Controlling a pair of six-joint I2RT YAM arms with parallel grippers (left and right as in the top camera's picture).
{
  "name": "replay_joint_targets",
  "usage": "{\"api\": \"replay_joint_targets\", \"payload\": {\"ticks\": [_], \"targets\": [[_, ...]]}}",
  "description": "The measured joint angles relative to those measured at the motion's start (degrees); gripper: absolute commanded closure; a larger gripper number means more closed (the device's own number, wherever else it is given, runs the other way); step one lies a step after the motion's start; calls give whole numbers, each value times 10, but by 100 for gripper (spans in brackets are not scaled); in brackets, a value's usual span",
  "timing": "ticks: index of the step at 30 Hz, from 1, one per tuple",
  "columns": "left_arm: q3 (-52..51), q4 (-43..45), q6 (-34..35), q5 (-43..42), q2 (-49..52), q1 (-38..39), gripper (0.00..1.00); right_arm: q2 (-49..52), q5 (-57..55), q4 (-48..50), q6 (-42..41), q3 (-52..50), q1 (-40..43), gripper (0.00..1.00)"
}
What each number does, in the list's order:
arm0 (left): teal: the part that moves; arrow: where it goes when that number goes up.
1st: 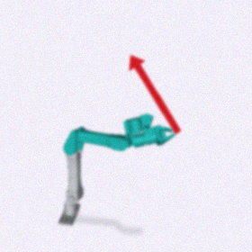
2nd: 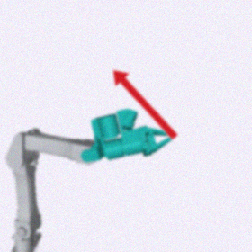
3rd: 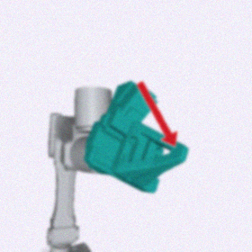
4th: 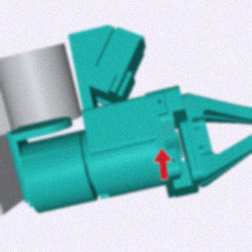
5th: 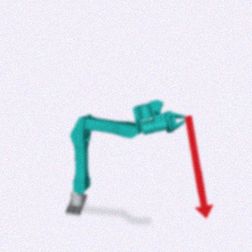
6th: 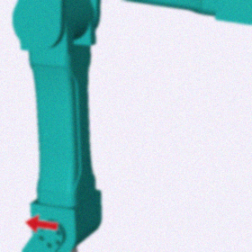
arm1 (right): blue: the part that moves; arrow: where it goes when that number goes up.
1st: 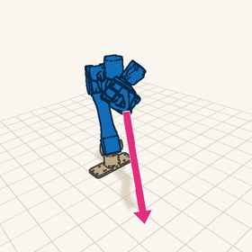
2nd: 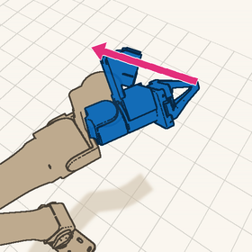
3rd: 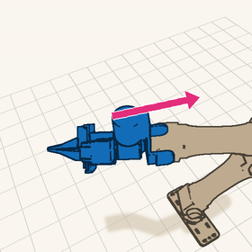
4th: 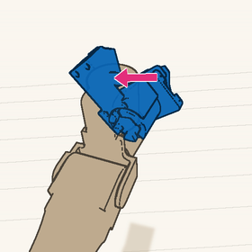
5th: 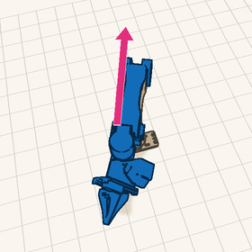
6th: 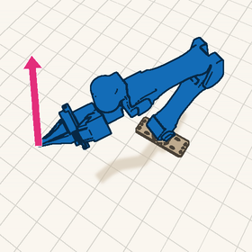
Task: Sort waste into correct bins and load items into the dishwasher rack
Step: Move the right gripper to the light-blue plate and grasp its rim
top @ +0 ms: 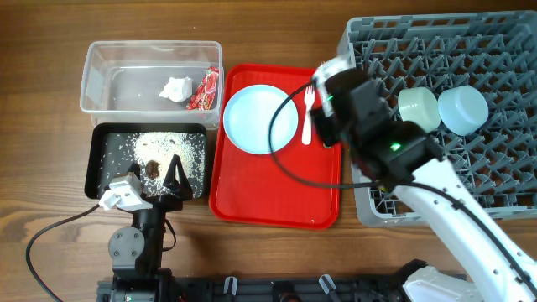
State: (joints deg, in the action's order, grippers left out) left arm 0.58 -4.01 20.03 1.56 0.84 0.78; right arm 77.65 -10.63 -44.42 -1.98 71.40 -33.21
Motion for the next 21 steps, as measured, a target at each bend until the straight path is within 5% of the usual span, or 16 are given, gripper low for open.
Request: {"api": "replay_joint_targets", "payload": {"ticks": [5, 10, 21], "targets": [[0, 0, 0, 0, 0, 0, 0, 80, 124, -2, -102, 0, -24, 39], [0, 0, 0, 0, 0, 0, 0, 196, 128, 69, -239, 0, -13, 38], [0, 0, 0, 0, 0, 0, 0, 334, 120, 113, -469, 0, 22, 68]]}}
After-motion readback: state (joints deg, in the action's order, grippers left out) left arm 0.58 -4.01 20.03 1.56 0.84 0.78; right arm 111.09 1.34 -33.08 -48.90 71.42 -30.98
